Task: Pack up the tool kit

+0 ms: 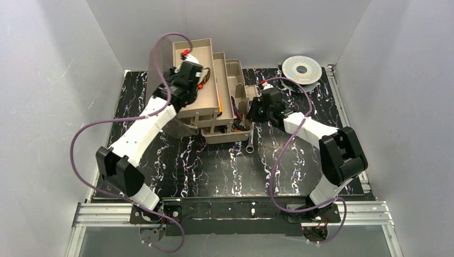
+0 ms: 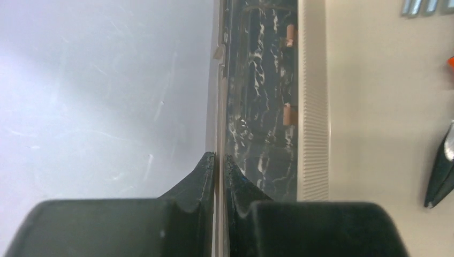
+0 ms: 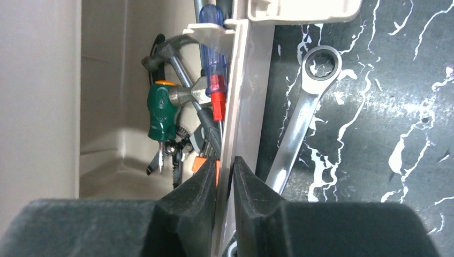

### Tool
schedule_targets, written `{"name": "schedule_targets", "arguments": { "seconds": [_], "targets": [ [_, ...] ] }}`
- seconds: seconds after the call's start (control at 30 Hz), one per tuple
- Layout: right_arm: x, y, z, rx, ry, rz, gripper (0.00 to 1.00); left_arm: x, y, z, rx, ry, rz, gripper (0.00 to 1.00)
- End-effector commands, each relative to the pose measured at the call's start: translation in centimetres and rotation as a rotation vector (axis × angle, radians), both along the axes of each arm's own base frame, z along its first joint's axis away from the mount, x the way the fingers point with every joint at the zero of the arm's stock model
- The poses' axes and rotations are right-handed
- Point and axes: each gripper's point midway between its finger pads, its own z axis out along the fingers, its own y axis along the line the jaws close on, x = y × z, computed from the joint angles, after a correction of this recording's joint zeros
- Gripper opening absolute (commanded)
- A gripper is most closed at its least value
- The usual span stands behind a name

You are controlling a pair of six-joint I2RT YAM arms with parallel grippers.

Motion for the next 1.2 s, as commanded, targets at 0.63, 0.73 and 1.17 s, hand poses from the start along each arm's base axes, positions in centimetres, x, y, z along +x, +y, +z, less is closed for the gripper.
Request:
{"name": "schedule_targets", "arguments": {
  "seconds": [0.63, 0.73, 1.17],
  "targets": [
    [-2.0, -8.0, 3.6, 0.052, -0.284, -0.321, 0.7, 2.6, -17.0, 4.5, 0.361, -0.189, -0.142, 0.06],
    [-1.8, -9.2, 2.6, 0.111, -0.228, -0.367, 0.72, 2.3, -19.6, 3.3, 0.333, -0.204, -0.171, 0.42],
    [-1.4, -10.9, 1.3, 0.155, -0.167, -0.419, 0.73, -0.6, -32.8, -0.6, -0.204, -0.05, -0.514, 0.95]
  ]
}}
